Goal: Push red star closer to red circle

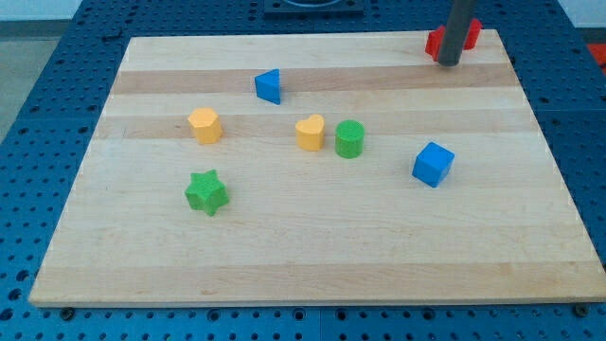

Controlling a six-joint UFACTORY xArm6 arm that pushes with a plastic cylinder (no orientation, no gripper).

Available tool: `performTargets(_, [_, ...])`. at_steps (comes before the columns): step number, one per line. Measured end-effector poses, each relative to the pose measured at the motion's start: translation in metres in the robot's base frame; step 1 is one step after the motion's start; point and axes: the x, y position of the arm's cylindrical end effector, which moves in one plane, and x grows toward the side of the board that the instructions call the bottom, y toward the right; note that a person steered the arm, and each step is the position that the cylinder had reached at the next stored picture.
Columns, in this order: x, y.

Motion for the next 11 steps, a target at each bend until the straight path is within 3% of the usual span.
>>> performTargets(3, [0.017, -0.054])
performTargets(11, [-0.023, -0.028])
